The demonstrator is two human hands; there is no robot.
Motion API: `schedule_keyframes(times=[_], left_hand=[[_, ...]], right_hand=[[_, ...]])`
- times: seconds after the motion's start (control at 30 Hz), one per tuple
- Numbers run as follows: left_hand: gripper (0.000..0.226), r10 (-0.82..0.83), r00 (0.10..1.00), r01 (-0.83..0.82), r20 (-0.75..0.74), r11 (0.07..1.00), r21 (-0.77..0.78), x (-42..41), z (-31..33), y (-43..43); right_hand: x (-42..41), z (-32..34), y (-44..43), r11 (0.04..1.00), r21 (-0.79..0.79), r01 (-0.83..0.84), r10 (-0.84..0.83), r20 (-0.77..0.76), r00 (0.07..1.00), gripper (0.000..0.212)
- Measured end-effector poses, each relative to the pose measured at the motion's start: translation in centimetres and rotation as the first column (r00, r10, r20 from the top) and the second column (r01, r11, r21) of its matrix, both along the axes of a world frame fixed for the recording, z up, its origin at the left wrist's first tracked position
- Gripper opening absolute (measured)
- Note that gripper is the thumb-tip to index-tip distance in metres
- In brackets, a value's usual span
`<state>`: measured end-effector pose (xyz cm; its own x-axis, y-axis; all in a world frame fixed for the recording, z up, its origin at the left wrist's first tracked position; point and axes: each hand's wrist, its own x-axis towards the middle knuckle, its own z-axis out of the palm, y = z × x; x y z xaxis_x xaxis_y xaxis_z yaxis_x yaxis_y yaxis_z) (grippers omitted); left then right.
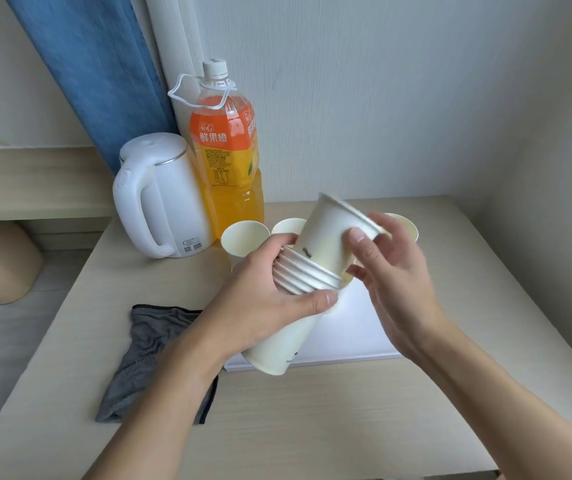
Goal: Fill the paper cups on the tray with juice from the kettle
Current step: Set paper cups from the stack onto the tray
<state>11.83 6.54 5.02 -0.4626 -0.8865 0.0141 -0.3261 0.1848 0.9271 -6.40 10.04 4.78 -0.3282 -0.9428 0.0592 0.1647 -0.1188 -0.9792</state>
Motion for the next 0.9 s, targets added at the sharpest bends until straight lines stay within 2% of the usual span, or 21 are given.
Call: schedule_keyframes(times=[0.1, 0.23, 0.3, 0.4, 0.5, 0.67, 0.9], left_hand=[[0.084, -0.012, 0.999, 0.011, 0.038, 1.0, 0.013, -0.3, -0.3, 0.5], [0.11, 0.046, 0.993, -0.048, 0.11, 0.999, 0.014, -0.5, -0.4, 0.8], [0.113, 0.057, 0.991, -0.059, 0.12, 0.998, 0.019, -0.8, -0.4, 1.0], [0.112, 0.05, 0.99, -0.054, 0.132, 0.998, 0.03, -1.4, -0.2, 1.5], [0.107, 0.035, 0.993, -0.039, 0.116, 0.999, 0.033, -2.1, -0.1, 2.0], [0.09, 0.052, 0.996, -0.054, 0.075, 0.998, 0.018, -2.9, 0.3, 2.1], [0.084, 0.078, 0.996, -0.079, 0.044, 0.997, 0.01, -3.6, -0.2, 1.8]], right_hand=[[-0.7, 0.9, 0.1, 0.992, -0.069, 0.108, -0.101, 0.091, 0.991, 0.082], [-1.3, 1.4, 0.9, 0.969, -0.103, 0.224, -0.219, 0.058, 0.974, 0.071], [-1.9, 1.2, 1.5, 0.944, -0.097, 0.314, -0.313, 0.026, 0.949, 0.061], [-2.6, 0.4, 2.4, 0.913, -0.047, 0.406, -0.408, -0.064, 0.911, 0.058], [-3.3, -1.2, 3.2, 0.913, -0.016, 0.407, -0.398, -0.238, 0.886, 0.049], [-4.8, -4.2, 3.5, 0.918, 0.083, 0.387, -0.32, -0.422, 0.848, 0.054], [-5.3, -7.0, 2.1, 0.919, 0.163, 0.358, -0.24, -0.487, 0.84, 0.056]])
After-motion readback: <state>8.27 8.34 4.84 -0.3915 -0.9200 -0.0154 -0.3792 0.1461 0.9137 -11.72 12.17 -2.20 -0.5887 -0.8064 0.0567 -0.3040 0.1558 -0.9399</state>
